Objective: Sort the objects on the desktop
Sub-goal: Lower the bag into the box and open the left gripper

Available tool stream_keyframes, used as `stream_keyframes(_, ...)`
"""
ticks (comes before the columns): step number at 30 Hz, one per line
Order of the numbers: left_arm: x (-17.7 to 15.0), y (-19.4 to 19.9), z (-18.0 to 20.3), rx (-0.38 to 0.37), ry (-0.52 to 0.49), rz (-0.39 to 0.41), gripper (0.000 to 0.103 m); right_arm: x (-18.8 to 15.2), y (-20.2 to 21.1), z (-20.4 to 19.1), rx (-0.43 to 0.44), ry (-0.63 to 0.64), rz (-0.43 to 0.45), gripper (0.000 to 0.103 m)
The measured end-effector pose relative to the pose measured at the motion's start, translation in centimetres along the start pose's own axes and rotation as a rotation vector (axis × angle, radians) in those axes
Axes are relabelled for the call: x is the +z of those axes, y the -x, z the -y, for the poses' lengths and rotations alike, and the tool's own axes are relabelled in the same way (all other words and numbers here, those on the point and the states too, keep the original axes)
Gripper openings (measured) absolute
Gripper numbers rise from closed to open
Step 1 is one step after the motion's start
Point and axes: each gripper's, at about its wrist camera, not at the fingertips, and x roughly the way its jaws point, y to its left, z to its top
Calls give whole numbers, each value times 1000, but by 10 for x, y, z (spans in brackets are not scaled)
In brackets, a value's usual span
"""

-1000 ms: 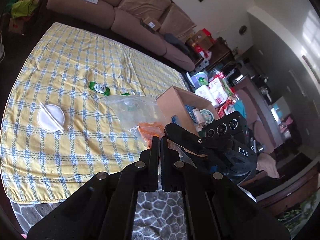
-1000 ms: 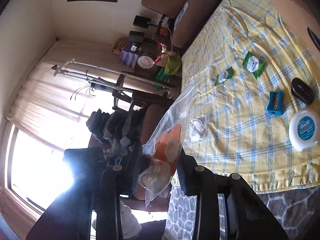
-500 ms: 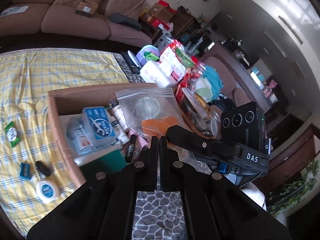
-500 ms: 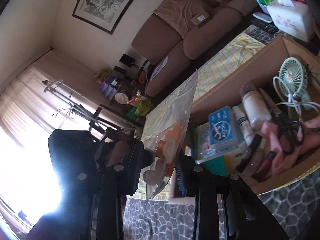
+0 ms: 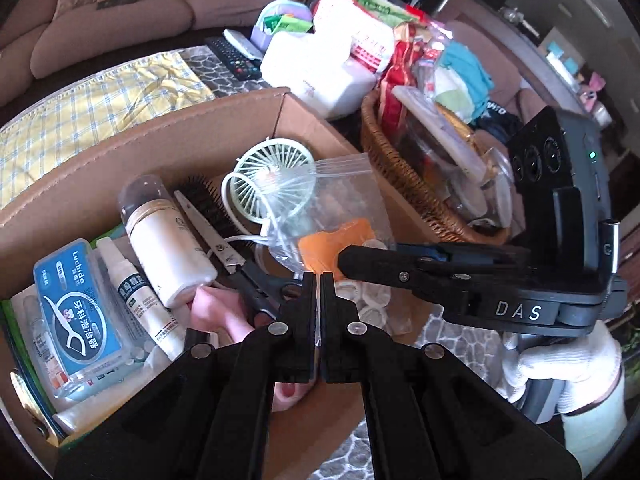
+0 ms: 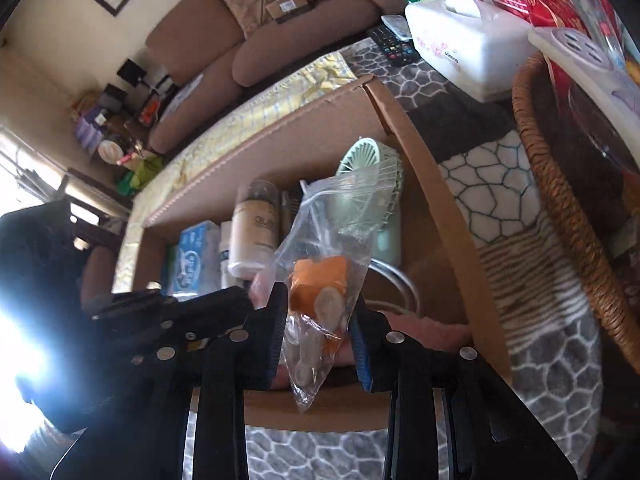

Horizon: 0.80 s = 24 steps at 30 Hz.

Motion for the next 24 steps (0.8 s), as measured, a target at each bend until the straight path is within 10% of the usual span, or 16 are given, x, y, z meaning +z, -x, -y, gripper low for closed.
stream_keyframes(10,-12,39,-15,66,-29,23,12,-13,17,-15,-101,51,36,32)
stream_keyframes(12,-19,59,-16,76,-44,43,21,-15,27,-23,-69,42,53,32)
stream_keyframes(14,-30,82,-21,81,-48,75,60,-17,37,-38,-30,60,78,34)
stream_keyframes(17,-51,113,-34,70,-35,110,103,-20,48,-72,21,95,112,73)
stream_keyframes(20,-70,137,-47,78,-16,127,103,-28,48,-107,67,155,129,103)
stream_keyframes(24,-95,167,-67,111,16,154,103,-41,38,-149,38,222,115,103)
